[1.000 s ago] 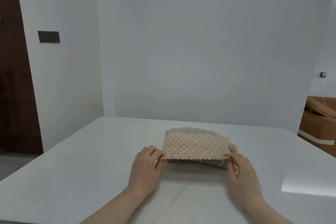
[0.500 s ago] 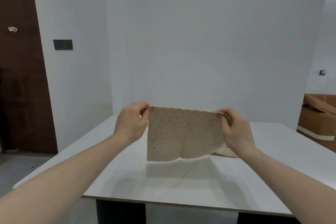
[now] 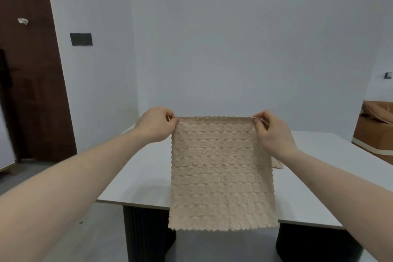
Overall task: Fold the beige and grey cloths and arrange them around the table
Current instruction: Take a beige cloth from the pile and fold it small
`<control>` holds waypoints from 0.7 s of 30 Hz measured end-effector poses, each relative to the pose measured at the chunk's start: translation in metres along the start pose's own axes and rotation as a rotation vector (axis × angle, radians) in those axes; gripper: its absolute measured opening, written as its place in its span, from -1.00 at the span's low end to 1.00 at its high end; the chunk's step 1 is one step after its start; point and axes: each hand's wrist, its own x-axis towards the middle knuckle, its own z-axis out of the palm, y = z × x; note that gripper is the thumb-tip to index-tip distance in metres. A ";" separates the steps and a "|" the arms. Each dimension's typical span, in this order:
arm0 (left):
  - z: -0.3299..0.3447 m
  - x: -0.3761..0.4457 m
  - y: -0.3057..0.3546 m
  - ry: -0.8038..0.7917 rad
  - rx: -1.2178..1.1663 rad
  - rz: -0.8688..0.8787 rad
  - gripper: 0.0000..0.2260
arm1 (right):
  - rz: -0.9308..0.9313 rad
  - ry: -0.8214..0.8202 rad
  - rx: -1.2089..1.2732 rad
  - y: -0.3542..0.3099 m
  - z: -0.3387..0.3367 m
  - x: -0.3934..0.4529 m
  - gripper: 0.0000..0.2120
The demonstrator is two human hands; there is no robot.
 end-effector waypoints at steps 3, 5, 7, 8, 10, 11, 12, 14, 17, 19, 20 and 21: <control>0.022 0.003 -0.009 -0.088 0.007 -0.077 -0.78 | 0.037 -0.052 -0.080 0.020 0.012 -0.001 -0.90; 0.038 0.006 -0.012 -0.131 -0.019 -0.134 -0.75 | 0.060 -0.085 -0.126 0.030 0.022 0.001 -0.90; 0.054 0.009 -0.013 -0.164 -0.085 -0.196 -0.74 | 0.082 -0.118 -0.181 0.040 0.032 0.004 -0.89; 0.062 0.011 -0.013 -0.171 -0.123 -0.224 -0.75 | 0.098 -0.128 -0.204 0.044 0.036 0.006 -0.89; 0.075 0.014 -0.012 -0.178 -0.221 -0.279 -0.76 | 0.121 -0.138 -0.226 0.053 0.044 0.009 -0.89; 0.080 0.016 -0.011 -0.185 -0.269 -0.304 -0.77 | 0.123 -0.140 -0.232 0.057 0.047 0.010 -0.89; 0.085 0.018 -0.011 -0.193 -0.308 -0.326 -0.78 | 0.125 -0.140 -0.239 0.061 0.050 0.011 -0.89; 0.092 0.022 -0.010 -0.203 -0.360 -0.358 -0.81 | 0.134 -0.131 -0.248 0.068 0.054 0.014 -0.89; 0.101 0.029 -0.013 -0.190 -0.403 -0.378 -0.81 | 0.157 -0.110 -0.242 0.077 0.059 0.017 -0.88; 0.108 0.034 -0.017 -0.171 -0.414 -0.389 -0.80 | 0.163 -0.098 -0.225 0.083 0.062 0.018 -0.88; 0.112 0.036 -0.019 -0.164 -0.407 -0.392 -0.80 | 0.161 -0.098 -0.217 0.084 0.063 0.019 -0.88; 0.116 0.038 -0.021 -0.159 -0.394 -0.393 -0.80 | 0.159 -0.099 -0.209 0.086 0.064 0.020 -0.88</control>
